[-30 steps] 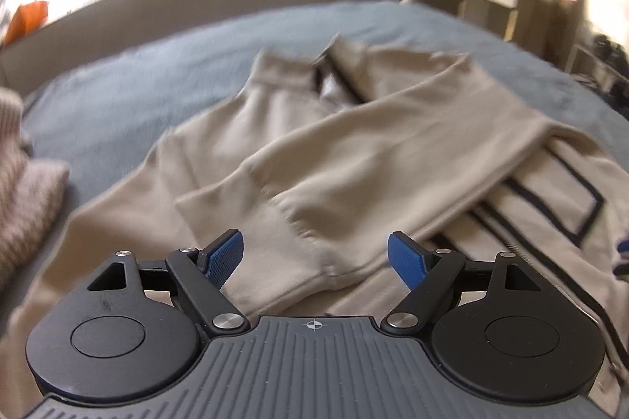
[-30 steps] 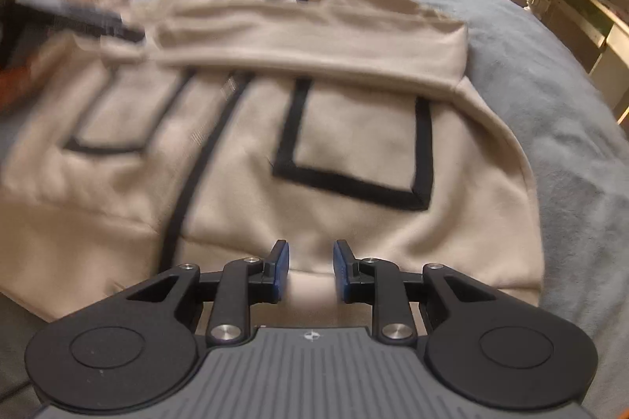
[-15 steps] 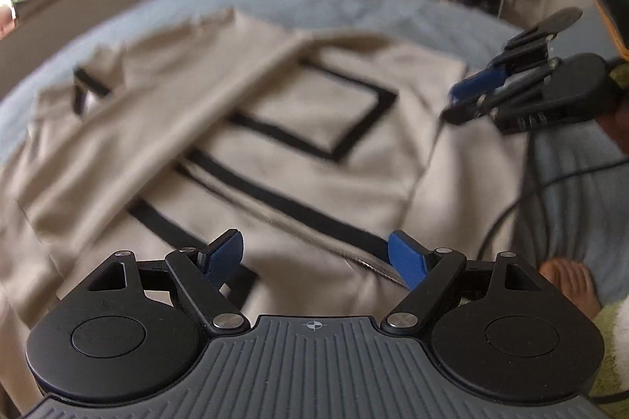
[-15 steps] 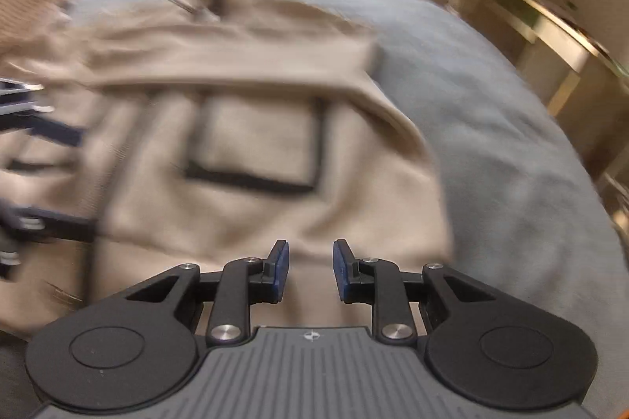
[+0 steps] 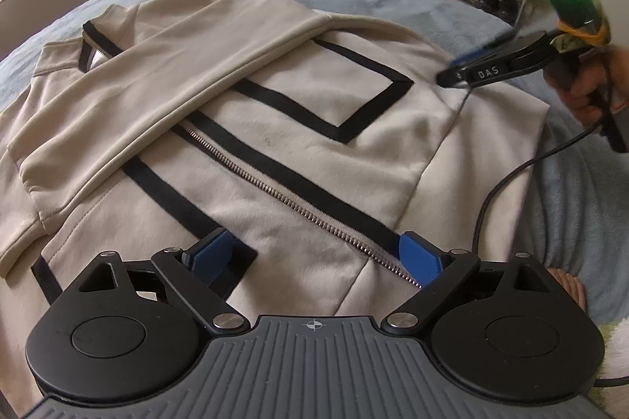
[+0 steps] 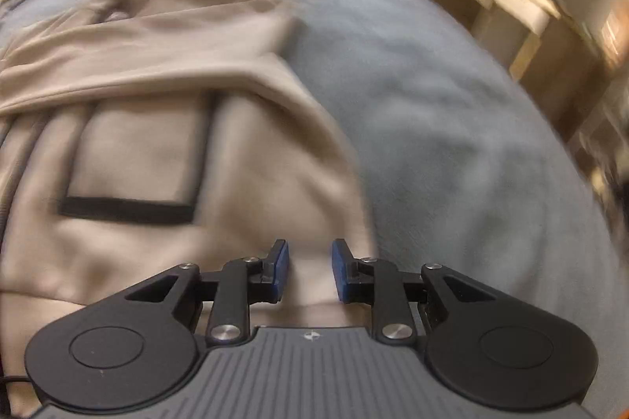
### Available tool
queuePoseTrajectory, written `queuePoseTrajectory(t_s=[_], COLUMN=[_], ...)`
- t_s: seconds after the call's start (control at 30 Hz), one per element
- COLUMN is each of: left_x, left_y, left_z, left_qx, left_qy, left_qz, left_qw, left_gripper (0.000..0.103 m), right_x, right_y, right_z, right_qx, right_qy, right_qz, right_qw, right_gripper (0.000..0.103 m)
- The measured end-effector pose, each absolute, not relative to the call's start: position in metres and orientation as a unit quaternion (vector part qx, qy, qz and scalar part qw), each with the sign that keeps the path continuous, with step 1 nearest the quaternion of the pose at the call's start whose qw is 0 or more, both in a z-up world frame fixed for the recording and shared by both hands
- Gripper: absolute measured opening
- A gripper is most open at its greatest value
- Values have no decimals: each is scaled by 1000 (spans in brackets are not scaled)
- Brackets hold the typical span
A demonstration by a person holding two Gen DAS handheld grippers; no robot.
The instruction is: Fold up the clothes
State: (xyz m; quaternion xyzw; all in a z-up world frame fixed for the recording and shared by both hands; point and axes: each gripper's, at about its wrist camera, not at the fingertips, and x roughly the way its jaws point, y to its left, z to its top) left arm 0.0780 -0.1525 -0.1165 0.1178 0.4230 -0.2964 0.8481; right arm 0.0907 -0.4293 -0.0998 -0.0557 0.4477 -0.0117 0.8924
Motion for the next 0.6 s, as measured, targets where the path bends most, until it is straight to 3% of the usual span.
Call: queuePoseTrajectory(t_s=[0.07, 0.6], left_x=[79, 77], left_y=[-149, -139], left_z=[-118, -121], left_qx=[114, 105], left_qy=[428, 433], left_qz=[-293, -285], left_qw=[847, 849], left_gripper=[95, 95], right_x=[90, 129], right_y=[-436, -408], right_z=[-96, -89], right_qx=[-20, -56], right_qy=[440, 420], right_qz=[-10, -33], right_qw=[898, 905], right_gripper=[23, 24])
